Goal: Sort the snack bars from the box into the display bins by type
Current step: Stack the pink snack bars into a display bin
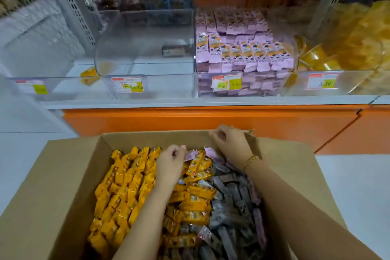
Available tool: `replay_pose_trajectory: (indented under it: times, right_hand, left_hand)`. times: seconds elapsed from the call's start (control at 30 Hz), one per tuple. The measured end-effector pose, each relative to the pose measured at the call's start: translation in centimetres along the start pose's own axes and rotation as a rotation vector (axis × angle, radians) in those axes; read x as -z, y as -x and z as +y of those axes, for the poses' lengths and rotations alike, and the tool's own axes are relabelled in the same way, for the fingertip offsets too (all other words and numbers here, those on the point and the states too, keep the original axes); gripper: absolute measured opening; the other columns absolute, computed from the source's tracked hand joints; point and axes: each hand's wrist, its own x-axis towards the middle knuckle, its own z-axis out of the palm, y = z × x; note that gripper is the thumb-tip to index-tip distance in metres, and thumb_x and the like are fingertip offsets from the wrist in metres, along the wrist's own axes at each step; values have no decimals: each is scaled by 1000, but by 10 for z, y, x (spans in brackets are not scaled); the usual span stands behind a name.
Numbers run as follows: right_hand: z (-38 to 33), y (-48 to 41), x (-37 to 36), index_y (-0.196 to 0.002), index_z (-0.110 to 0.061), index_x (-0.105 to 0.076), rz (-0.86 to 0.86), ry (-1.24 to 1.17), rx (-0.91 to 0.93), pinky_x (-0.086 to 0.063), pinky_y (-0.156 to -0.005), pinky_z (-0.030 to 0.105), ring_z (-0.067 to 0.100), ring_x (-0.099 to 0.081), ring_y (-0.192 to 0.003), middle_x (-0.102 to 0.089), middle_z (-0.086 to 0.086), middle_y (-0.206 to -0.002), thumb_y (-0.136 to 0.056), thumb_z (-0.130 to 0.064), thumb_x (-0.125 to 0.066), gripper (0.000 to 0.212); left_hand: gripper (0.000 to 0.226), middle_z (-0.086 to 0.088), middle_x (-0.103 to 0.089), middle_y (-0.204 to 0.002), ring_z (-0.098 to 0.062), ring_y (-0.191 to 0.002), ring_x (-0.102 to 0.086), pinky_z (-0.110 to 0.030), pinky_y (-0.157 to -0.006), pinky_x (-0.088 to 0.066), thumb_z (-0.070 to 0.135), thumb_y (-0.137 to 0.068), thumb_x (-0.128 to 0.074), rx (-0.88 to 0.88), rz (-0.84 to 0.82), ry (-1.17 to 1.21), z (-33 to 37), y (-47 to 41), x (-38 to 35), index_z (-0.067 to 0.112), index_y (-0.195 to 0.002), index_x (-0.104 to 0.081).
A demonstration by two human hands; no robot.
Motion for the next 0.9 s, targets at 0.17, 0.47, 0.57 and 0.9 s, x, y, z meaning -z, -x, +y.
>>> replay_pose_trajectory:
  times: [0.17, 0.47, 0.57, 0.9]
  right_hand:
    - [76, 32, -54, -98, -8, -69, -222, -38, -361, -47, -77, 33, 25, -63, -89, -69, 10, -95, -93, -20, -56, 19]
    - [129, 7, -111, -144, -4, -35, -341, -138, -495, -28, -104, 21, 28, -39, -134, -41, 13, -145, -93, -1, -51, 53]
    - [142, 6, -140, -144, -17, -35, -333, -104, -492, -31, -111, 32, 29, -39, -133, -41, 11, -144, -91, -5, -49, 56]
    - [151, -16, -146, -92, -14, -59, -252, -85, -391, -41, -78, 31, 27, -53, -97, -59, 11, -102, -73, -13, -76, 26]
  left_hand:
    - [18, -5, -68, -107, -17, -99, -62, -16, -79, -40, 5, -88, -61, 82, -117, -124, -50, -9, -35, 7, -105, -67]
    - [44, -10, -59, -128, -26, -118, -55, -29, -98, -39, 4, -86, -63, 166, -213, -425, -100, -66, -55, 7, -130, -54]
    - [46, -8, -58, -129, -24, -115, -56, -29, -97, -41, 8, -86, -64, 121, -244, -531, -111, -81, -65, 13, -131, -54]
    - [40, -1, -60, -119, -24, -112, -52, -35, -90, -43, 19, -81, -68, 33, -230, -781, -115, -98, -71, 20, -120, -59]
